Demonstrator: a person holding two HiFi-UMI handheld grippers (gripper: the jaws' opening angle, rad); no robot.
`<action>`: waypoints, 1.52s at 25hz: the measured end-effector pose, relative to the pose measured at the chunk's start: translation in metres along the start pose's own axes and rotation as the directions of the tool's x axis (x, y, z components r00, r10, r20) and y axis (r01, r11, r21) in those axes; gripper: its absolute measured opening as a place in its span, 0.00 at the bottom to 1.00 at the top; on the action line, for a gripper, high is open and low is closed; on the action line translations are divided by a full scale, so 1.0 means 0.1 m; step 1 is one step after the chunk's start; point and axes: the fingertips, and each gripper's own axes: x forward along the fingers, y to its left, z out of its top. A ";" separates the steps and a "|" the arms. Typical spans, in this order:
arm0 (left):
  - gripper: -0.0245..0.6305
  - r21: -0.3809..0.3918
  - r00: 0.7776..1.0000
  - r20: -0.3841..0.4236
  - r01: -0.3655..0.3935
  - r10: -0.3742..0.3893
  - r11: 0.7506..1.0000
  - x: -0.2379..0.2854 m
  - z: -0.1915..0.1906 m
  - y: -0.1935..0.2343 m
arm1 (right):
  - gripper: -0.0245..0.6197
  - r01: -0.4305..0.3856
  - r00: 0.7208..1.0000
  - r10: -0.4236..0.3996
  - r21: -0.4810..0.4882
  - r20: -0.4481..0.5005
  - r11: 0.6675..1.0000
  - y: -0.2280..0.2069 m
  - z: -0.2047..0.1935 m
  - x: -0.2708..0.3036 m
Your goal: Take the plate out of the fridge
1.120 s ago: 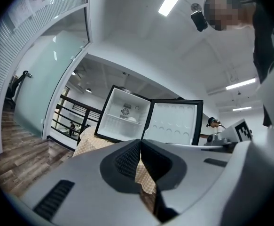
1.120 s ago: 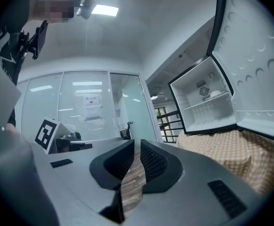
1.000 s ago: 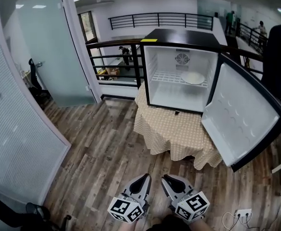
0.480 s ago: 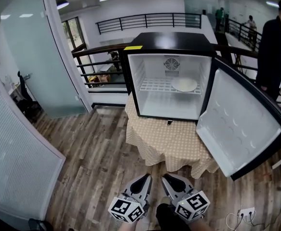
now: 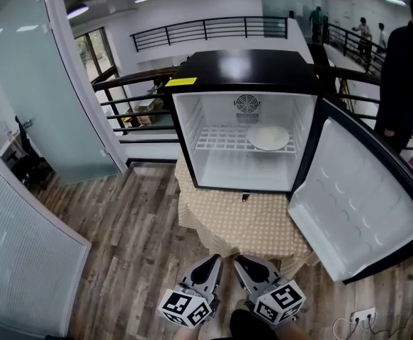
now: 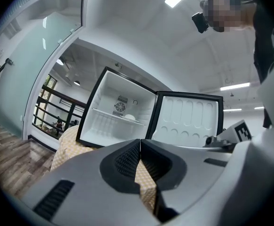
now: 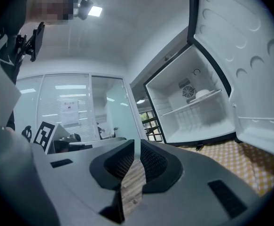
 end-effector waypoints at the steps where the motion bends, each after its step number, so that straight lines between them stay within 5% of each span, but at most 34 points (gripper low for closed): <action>1: 0.05 -0.002 1.000 -0.002 0.003 -0.003 1.000 0.06 0.01 0.03 | 0.13 0.002 1.000 -0.002 0.000 -0.001 1.000 -0.05 0.01 0.04; 21: 0.05 0.003 0.998 0.006 0.059 -0.060 0.998 1.03 0.18 0.40 | 0.13 0.003 1.000 -0.003 -0.006 -0.002 1.000 -0.74 0.25 0.68; 38: 0.05 -0.004 0.981 -0.037 0.191 -0.191 0.982 1.80 0.36 0.67 | 0.13 0.135 0.990 -0.135 0.015 0.032 0.991 -1.33 0.49 1.06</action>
